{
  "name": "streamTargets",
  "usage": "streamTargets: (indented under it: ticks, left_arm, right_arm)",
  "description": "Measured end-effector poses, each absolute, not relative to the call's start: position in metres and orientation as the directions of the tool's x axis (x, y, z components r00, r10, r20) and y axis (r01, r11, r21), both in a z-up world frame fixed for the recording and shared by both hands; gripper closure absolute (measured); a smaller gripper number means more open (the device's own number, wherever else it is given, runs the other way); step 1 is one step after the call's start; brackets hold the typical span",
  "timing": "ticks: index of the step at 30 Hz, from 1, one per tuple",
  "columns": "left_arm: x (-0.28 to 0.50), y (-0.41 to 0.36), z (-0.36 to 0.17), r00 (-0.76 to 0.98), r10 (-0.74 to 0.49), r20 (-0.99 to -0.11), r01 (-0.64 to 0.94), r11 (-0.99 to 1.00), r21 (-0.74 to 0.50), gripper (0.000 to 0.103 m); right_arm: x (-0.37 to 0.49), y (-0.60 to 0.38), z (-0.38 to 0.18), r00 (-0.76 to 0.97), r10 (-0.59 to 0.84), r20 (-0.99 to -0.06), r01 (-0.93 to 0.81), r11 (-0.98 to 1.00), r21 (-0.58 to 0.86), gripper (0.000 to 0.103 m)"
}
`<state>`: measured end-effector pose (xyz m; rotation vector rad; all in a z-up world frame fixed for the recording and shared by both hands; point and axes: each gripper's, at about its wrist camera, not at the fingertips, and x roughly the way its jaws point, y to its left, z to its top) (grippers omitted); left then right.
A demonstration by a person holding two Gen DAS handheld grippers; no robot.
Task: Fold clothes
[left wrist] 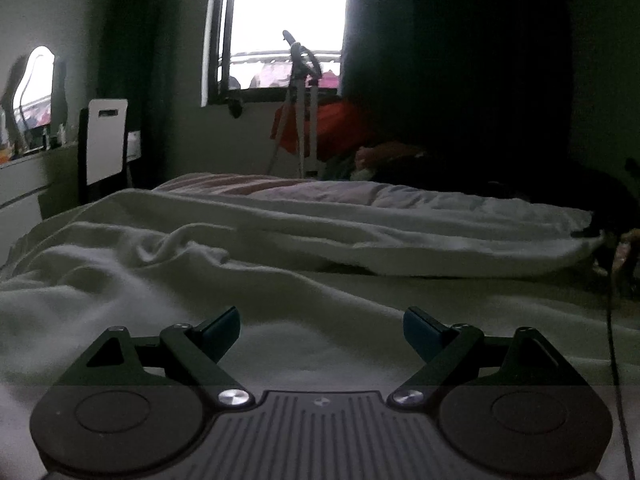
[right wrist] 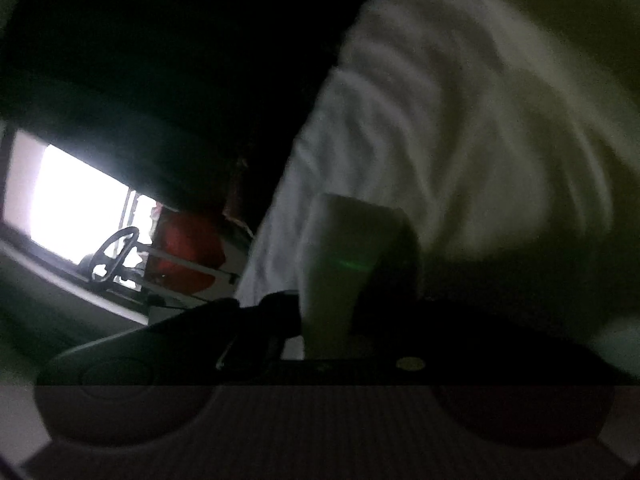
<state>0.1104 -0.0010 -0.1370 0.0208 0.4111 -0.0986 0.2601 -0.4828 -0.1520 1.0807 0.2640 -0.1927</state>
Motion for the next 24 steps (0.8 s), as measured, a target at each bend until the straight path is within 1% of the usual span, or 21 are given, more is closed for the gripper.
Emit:
streamTargets:
  ticks: [6,8,10,11,13,15,17,18,19,20,21,23,24]
  left_arm:
    - [0.100,-0.005,-0.130,0.923,-0.147,-0.355,0.166,0.986,0.024,0.013]
    - [0.099,-0.004,-0.129,0.921,-0.160,-0.355,0.176,0.984,0.012,0.013]
    - [0.100,-0.002,-0.128,0.919,-0.165,-0.358,0.176,0.984,-0.002,0.012]
    - [0.101,-0.002,-0.127,0.919,-0.166,-0.359,0.174,0.985,-0.009,0.012]
    - [0.102,0.000,-0.126,0.917,-0.165,-0.362,0.168,0.986,-0.023,0.012]
    - [0.105,0.003,-0.125,0.915,-0.164,-0.370,0.158,0.986,-0.046,0.012]
    - [0.108,0.005,-0.124,0.910,-0.162,-0.380,0.147,0.987,-0.069,0.012]
    - [0.108,0.006,-0.123,0.910,-0.161,-0.383,0.143,0.987,-0.076,0.012]
    - [0.109,0.007,-0.122,0.910,-0.160,-0.383,0.139,0.987,-0.080,0.012]
    - [0.110,0.007,-0.121,0.909,-0.159,-0.384,0.137,0.987,-0.085,0.012]
    - [0.110,0.006,-0.121,0.910,-0.161,-0.382,0.137,0.986,-0.090,0.012]
    - [0.107,0.006,-0.120,0.913,-0.165,-0.373,0.138,0.985,-0.099,0.012]
    - [0.105,0.006,-0.119,0.915,-0.165,-0.367,0.139,0.985,-0.098,0.012]
  right_arm:
    - [0.261,-0.505,-0.112,0.974,-0.102,-0.204,0.224,0.573,0.788,0.095]
    - [0.256,-0.512,-0.105,0.967,-0.161,-0.199,0.256,0.622,0.740,0.095]
    - [0.250,-0.524,-0.108,0.949,-0.215,-0.233,0.317,0.622,0.716,0.095]
    - [0.247,-0.531,-0.115,0.937,-0.227,-0.266,0.350,0.616,0.706,0.095]
    - [0.246,-0.538,-0.131,0.908,-0.226,-0.352,0.413,0.618,0.669,0.094]
    - [0.244,-0.539,-0.139,0.887,-0.205,-0.414,0.440,0.647,0.622,0.093]
    - [0.241,-0.539,-0.143,0.870,-0.188,-0.456,0.454,0.667,0.591,0.088]
    - [0.238,-0.538,-0.141,0.866,-0.180,-0.467,0.456,0.669,0.587,0.082]
    - [0.235,-0.538,-0.139,0.862,-0.173,-0.477,0.457,0.672,0.583,0.079]
    - [0.234,-0.537,-0.138,0.858,-0.166,-0.485,0.456,0.681,0.573,0.064]
    - [0.227,-0.535,-0.135,0.855,-0.164,-0.491,0.453,0.698,0.555,0.040]
    - [0.213,-0.523,-0.118,0.862,-0.177,-0.474,0.436,0.734,0.520,0.012]
    - [0.207,-0.514,-0.107,0.867,-0.172,-0.468,0.422,0.754,0.504,0.014]
